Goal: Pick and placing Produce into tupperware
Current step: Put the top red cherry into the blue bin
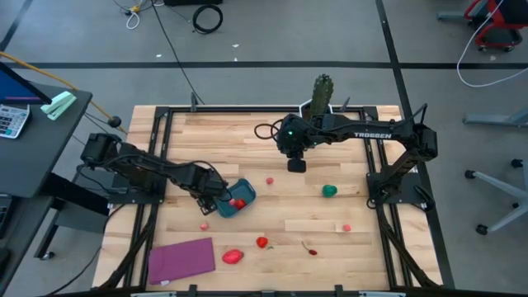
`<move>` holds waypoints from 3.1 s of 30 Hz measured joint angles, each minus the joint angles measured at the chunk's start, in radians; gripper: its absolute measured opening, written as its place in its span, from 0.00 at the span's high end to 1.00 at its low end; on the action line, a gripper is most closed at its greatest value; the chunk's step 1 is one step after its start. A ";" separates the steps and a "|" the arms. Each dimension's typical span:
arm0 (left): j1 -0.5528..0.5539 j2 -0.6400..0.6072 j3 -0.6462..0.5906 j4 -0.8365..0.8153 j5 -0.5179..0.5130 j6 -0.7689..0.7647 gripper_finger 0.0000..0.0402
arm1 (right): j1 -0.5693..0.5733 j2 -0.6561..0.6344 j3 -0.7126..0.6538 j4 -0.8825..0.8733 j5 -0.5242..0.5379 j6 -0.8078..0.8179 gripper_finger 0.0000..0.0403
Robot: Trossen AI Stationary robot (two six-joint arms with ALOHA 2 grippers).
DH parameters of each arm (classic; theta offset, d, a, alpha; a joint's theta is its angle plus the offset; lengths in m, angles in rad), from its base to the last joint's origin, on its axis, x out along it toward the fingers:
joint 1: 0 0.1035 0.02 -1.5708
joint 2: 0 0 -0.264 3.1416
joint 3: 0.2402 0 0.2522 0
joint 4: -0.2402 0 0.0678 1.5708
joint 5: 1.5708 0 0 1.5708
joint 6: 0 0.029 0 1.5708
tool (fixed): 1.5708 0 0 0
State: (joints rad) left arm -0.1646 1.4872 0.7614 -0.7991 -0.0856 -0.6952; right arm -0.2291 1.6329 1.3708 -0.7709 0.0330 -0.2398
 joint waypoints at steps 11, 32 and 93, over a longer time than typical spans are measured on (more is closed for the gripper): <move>0.000 0.000 -0.033 0.062 -0.034 0.035 0.59 | 0.000 0.000 0.000 0.033 0.000 0.000 0.71; 0.006 0.005 -0.033 0.140 -0.034 0.089 0.62 | -0.005 0.000 0.000 0.036 0.000 0.003 0.71; -0.081 0.085 0.181 0.249 0.042 -0.053 0.75 | -0.005 0.001 0.001 0.045 0.000 0.010 0.71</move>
State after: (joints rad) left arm -0.2456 1.5719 0.9424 -0.5505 -0.0436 -0.7485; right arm -0.2337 1.6341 1.3714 -0.7258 0.0329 -0.2302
